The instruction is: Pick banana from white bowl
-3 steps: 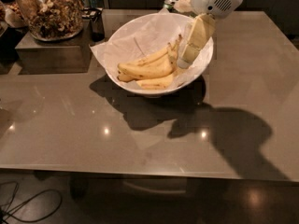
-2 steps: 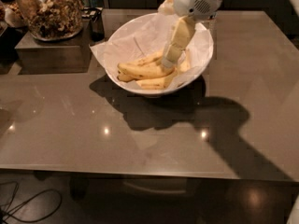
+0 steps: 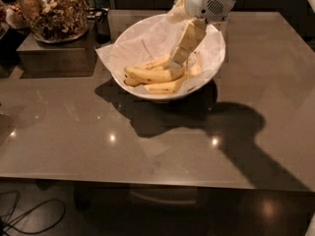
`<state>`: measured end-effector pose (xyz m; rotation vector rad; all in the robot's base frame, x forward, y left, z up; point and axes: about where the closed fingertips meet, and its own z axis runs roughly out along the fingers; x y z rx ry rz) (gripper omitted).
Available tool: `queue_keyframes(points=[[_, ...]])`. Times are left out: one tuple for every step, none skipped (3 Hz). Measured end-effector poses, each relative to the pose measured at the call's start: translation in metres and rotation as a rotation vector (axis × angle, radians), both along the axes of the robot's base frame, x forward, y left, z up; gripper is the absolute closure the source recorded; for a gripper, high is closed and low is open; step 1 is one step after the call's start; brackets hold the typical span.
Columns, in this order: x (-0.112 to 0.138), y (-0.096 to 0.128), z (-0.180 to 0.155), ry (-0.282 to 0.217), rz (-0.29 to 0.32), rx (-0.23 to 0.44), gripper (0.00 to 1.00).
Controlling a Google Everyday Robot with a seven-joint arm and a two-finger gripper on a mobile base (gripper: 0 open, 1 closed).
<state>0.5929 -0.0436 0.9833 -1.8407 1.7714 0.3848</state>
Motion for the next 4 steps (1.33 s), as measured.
queue_keyframes(points=[[0.001,0.004,-0.003,0.000,0.003,0.017,0.42],[0.002,0.018,-0.022,0.027,0.031,0.088,0.49],[0.004,0.029,-0.036,0.050,0.041,0.148,0.39],[0.006,0.034,-0.045,0.068,0.043,0.185,0.41]])
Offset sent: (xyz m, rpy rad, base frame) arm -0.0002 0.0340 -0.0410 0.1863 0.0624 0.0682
